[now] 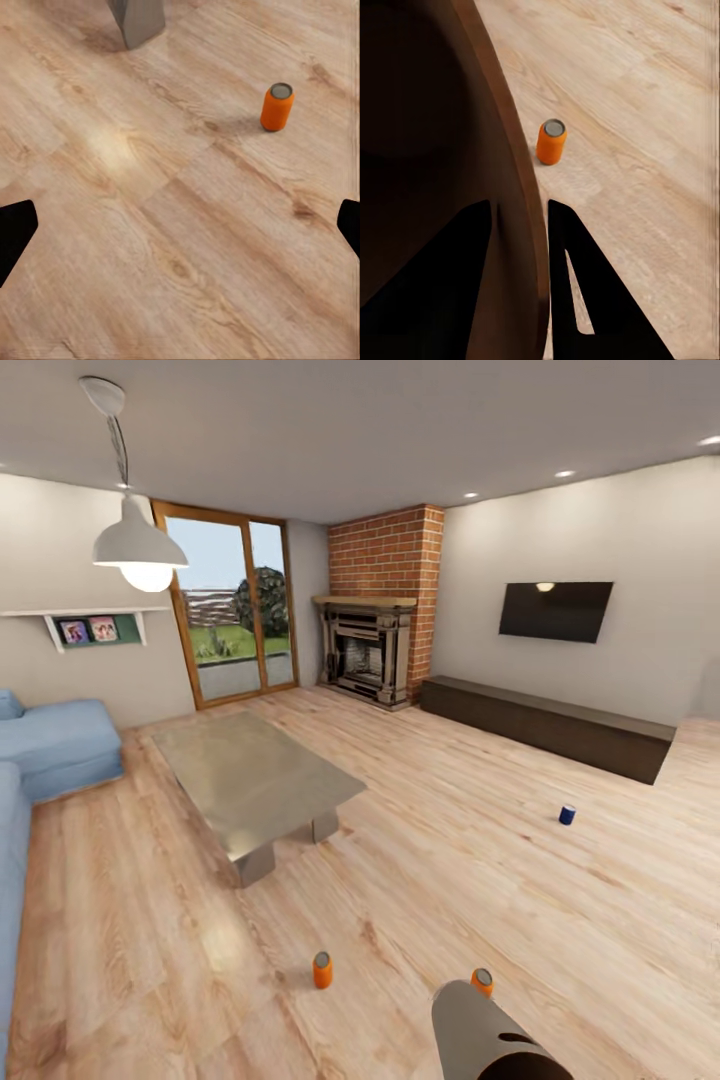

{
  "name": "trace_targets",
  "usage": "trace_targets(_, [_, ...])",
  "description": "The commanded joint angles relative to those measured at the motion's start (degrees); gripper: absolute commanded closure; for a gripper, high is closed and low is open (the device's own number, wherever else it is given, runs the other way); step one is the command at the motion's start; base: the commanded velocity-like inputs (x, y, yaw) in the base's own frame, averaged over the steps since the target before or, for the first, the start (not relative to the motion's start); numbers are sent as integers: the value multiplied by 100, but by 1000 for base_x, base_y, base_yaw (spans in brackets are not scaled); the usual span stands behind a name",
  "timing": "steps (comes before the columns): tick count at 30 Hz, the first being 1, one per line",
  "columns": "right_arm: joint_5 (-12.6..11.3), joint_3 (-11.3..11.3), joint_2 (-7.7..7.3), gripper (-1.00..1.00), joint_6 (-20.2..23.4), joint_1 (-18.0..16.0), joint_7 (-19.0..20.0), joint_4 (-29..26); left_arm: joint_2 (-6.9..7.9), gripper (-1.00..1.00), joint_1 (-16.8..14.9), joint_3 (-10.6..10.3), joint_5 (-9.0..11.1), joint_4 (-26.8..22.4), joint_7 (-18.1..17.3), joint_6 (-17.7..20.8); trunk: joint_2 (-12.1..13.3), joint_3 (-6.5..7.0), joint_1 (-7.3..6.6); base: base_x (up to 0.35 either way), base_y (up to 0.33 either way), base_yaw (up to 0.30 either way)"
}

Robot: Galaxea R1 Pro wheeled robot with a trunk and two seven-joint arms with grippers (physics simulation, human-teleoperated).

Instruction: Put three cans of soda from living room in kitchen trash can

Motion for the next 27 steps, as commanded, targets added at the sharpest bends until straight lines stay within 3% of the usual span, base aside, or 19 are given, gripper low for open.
trace_targets(1, [-10,-66,0,100,-2,-2,-4,-11,0,-100,0,0,0,0,0,0,0,1,0,225,-209,-246])
trace_targets(27, [-10,-74,-1,100,-2,-6,-9,-11,-9,-100,0,0,0,0,0,0,0,1,0,162,-248,-246])
